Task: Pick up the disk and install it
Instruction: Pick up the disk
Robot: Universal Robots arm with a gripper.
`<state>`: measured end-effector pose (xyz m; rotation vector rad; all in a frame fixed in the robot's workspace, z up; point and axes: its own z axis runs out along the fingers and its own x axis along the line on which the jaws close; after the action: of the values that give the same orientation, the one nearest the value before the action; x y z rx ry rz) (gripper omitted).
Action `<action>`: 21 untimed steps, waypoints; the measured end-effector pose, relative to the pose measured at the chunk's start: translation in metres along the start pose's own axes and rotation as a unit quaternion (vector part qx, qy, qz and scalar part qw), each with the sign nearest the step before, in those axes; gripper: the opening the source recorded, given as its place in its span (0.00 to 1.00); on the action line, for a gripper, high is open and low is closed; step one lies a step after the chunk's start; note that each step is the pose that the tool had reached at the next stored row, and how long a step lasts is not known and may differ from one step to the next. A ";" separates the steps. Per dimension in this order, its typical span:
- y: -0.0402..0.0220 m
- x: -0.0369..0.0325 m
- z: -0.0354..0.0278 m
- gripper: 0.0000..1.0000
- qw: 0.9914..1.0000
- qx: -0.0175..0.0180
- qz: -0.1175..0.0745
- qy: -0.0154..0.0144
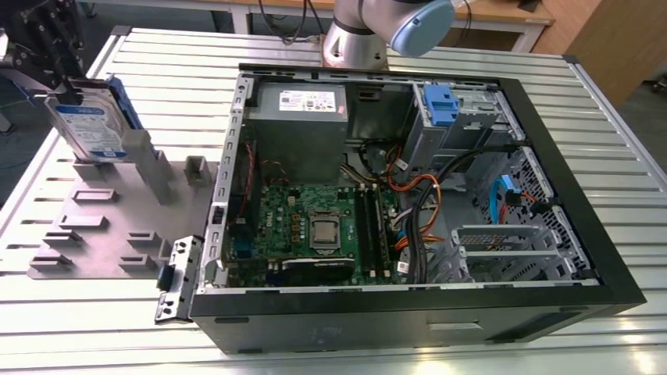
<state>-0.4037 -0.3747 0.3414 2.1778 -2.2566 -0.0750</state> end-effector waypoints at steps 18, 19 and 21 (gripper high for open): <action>0.0012 -0.0011 -0.0335 0.35 1.000 0.000 0.000 0.000; 0.0013 -0.0012 -0.0355 0.35 1.000 0.000 0.000 0.000; 0.0015 -0.0013 -0.0394 0.35 1.000 0.000 0.000 0.000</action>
<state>-0.4037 -0.3746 0.3808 2.1778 -2.2566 -0.0750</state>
